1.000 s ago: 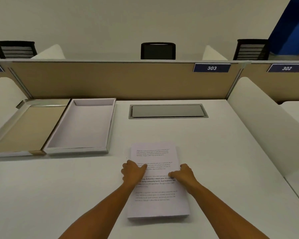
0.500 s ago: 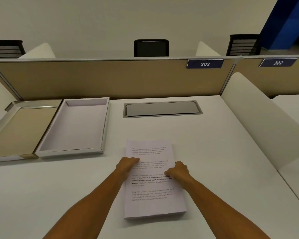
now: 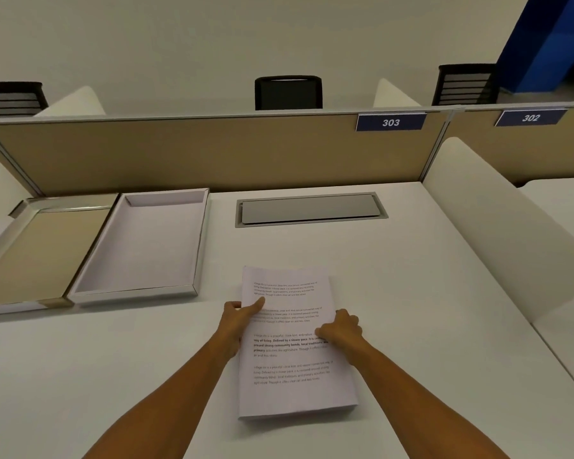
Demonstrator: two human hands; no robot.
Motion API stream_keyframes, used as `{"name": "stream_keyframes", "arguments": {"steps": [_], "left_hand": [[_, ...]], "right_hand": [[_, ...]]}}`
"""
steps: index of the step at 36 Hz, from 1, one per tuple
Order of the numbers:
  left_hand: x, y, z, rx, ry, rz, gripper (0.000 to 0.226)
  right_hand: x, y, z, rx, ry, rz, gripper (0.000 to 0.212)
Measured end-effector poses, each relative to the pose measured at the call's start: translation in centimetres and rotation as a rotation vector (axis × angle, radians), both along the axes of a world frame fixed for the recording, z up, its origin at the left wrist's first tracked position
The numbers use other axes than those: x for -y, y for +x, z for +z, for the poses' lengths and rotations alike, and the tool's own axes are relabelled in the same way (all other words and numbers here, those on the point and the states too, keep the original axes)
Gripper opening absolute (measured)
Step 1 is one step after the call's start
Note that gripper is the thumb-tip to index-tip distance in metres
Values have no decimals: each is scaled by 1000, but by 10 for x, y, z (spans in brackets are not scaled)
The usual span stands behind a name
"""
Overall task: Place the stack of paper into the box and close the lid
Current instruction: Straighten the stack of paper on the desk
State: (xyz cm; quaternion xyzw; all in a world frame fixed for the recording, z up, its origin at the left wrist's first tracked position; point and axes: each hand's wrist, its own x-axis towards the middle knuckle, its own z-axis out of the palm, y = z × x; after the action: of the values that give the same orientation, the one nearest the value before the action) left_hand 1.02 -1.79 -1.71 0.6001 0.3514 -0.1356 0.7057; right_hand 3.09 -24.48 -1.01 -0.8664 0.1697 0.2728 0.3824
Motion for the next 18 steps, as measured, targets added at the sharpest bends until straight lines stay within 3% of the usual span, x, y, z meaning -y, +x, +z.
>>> {"name": "stream_keyframes", "arguments": {"steps": [5,18], "left_hand": [[-6,-3,-3,8,-60,-59,42],[12,-9,4,181,46,-95,45]], "right_hand": [[0,1,0,2,-10,10,62],[7,3,-7,-31,39,-18,62]]}}
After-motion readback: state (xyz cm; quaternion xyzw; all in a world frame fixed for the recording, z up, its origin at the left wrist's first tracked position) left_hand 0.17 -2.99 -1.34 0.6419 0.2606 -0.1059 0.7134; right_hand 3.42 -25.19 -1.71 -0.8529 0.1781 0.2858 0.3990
